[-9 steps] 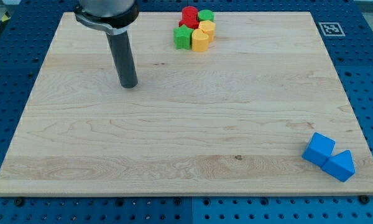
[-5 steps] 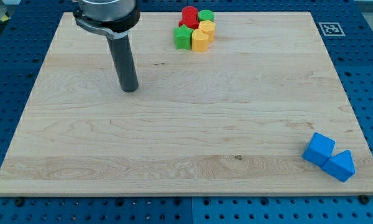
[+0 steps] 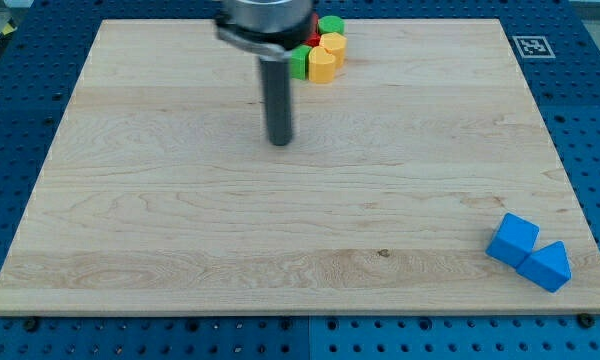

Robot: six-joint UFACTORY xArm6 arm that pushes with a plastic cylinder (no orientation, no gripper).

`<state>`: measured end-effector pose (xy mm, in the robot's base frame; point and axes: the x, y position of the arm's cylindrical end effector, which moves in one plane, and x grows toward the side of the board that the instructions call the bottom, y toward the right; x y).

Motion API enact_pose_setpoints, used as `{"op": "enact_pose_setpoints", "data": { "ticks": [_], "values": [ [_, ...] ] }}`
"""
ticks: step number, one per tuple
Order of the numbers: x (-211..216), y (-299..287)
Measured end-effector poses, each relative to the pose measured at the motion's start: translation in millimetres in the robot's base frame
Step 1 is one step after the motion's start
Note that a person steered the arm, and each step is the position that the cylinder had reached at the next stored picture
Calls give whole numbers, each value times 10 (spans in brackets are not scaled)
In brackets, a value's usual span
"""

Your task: Move blue triangle towards top center

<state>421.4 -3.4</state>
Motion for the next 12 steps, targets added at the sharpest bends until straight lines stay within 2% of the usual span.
{"op": "enact_pose_setpoints", "data": {
  "ticks": [2, 4, 8, 9, 11, 12],
  "values": [
    [60, 1500],
    [843, 2547],
    [944, 2703],
    [1074, 2773],
    [1746, 2964],
    [1771, 2956]
  ]
}}
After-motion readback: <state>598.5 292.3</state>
